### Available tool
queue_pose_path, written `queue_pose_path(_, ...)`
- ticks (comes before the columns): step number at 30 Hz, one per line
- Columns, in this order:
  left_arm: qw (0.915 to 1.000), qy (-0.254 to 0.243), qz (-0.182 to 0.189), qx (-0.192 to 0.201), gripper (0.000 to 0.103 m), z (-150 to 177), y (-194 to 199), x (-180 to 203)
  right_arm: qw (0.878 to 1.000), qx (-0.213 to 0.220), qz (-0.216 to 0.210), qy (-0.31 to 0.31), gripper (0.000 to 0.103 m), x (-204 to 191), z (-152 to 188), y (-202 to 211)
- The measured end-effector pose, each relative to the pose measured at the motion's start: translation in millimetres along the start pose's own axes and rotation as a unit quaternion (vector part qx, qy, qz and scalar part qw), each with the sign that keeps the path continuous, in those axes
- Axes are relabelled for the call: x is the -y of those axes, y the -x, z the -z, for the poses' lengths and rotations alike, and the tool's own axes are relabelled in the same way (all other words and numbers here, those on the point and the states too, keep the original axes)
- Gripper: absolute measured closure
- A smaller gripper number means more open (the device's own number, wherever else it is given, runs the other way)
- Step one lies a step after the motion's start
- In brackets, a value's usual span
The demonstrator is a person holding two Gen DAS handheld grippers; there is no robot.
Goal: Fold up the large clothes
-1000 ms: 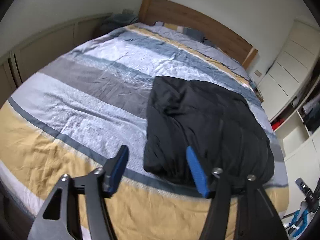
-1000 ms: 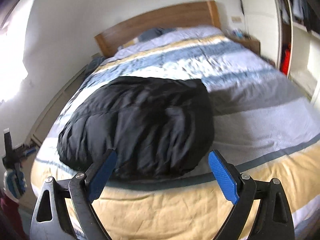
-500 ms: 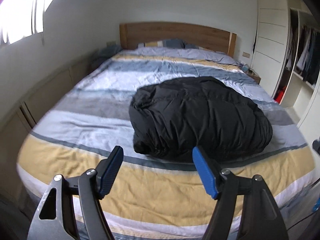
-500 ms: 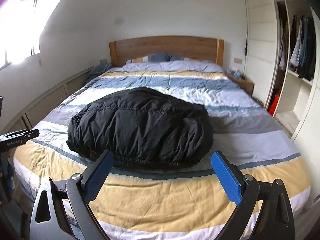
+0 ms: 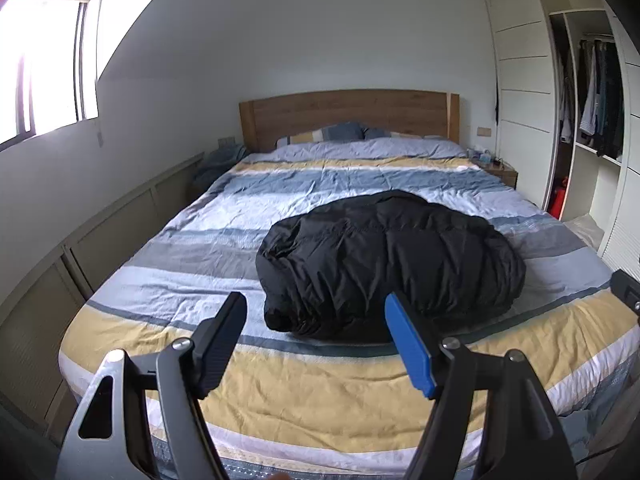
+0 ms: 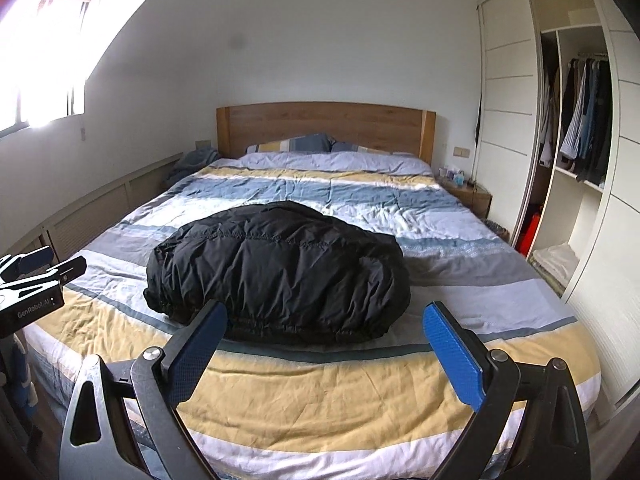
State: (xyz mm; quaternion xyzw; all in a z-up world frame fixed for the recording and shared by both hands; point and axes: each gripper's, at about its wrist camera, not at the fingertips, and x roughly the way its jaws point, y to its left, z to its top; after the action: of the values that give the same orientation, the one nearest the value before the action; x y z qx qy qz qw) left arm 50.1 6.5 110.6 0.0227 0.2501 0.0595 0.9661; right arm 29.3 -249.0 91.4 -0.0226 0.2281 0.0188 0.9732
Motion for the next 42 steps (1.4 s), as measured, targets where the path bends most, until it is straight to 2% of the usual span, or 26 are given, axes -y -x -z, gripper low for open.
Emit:
queue_pose_path(15, 0.9991, -0.022, 0.008, 0.035, 0.033, 11.8, 34.9, 17.6, 0.999, 0.033, 0.011, 0.031, 0.005, -18.0, 4.3, 25.7)
queue_pose_path(28, 0.9988, -0.028, 0.017, 0.037, 0.033, 22.5, 46.0, 20.5, 0.998, 0.038, 0.006, 0.045, 0.004, -28.8, 8.6, 34.6)
queue_pose_path(42, 0.9989, -0.026, 0.011, 0.038, 0.033, 28.2, 50.2, 17.1, 0.998, 0.042, -0.003, 0.051, 0.004, -40.0, 8.8, 40.0)
